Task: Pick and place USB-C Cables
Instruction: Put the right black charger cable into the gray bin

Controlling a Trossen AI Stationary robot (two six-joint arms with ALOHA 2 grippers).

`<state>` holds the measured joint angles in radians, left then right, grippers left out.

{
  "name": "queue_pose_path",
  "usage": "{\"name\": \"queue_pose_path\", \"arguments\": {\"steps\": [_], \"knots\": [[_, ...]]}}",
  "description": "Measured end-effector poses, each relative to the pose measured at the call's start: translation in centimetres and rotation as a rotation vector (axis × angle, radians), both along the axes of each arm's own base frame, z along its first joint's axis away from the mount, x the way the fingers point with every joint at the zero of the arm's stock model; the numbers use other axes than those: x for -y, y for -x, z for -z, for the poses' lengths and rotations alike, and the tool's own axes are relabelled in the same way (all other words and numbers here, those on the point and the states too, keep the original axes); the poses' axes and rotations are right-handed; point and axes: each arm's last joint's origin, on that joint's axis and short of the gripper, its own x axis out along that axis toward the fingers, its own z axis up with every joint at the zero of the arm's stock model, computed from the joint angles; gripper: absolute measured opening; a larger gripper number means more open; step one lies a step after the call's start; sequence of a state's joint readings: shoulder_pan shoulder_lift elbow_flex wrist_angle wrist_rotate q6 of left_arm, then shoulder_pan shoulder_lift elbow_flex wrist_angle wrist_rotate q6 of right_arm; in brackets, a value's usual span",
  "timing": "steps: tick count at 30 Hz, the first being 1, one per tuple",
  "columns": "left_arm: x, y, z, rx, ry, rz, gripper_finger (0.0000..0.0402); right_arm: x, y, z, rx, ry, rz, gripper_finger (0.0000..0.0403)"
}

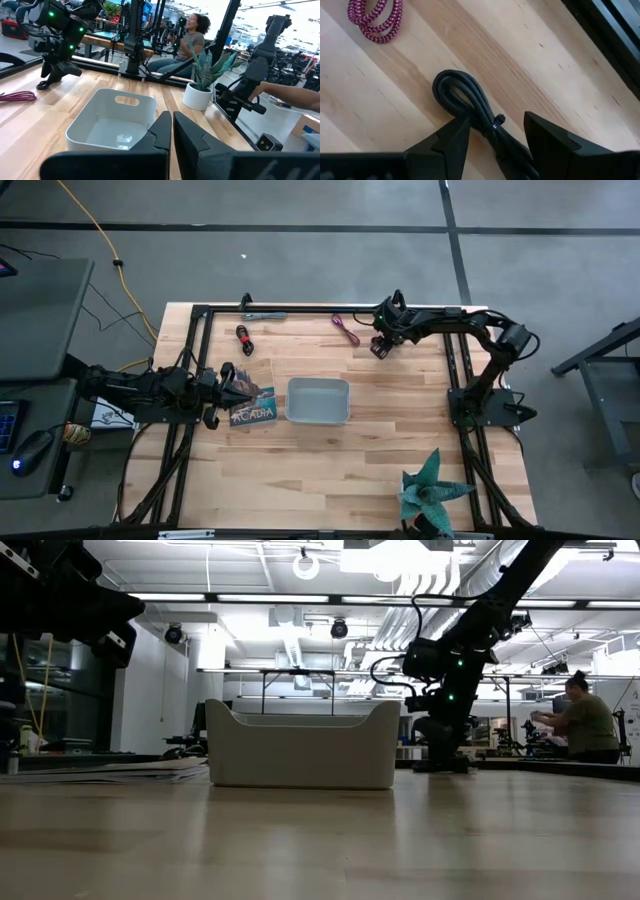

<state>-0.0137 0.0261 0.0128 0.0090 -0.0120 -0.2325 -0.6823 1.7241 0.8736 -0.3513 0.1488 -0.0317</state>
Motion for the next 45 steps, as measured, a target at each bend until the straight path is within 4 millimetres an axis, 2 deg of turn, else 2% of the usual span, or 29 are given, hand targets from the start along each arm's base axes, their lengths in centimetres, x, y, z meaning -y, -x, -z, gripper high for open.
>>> {"name": "queue_pose_path", "arguments": {"steps": [11, 21, 25, 30, 31, 36, 41, 45], "knots": [[0.0, 0.0, 0.0, 0.0, 0.0, 0.0, 0.0, -0.9, 0.2, -0.8, 0.063, -0.099, -0.098, 0.0183], [0.0, 0.0, 0.0, 0.0, 0.0, 0.0, 0.0, -1.4, 0.7, -0.4, 0.006, -0.174, -0.077, 0.018], [0.0, 0.0, 0.0, -0.001, 0.0, 0.0, 0.0, -1.7, 0.4, -0.4, -0.008, -0.161, -0.082, 0.0142], [0.0, 0.0, 0.0, 0.0, 0.0, 0.0, 0.0, -2.1, 0.2, -0.4, -0.033, -0.138, -0.105, 0.0032], [0.0, 0.0, 0.0, 0.0, 0.0, 0.0, 0.0, -2.2, 0.1, -0.4, -0.036, -0.134, -0.112, 0.0021], [0.0, 0.0, 0.0, 0.0, 0.0, 0.0, 0.0, -2.9, -0.1, -0.7, -0.055, -0.117, -0.119, 0.0038], [0.0, 0.0, 0.0, 0.0, 0.0, 0.0, 0.0, -4.1, -0.3, -1.8, -0.043, -0.103, -0.163, 0.0011], [0.0, 0.0, 0.0, 0.0, 0.0, 0.0, 0.0, -5.3, -0.7, -3.4, -0.001, -0.047, -0.184, 0.0012]]}}
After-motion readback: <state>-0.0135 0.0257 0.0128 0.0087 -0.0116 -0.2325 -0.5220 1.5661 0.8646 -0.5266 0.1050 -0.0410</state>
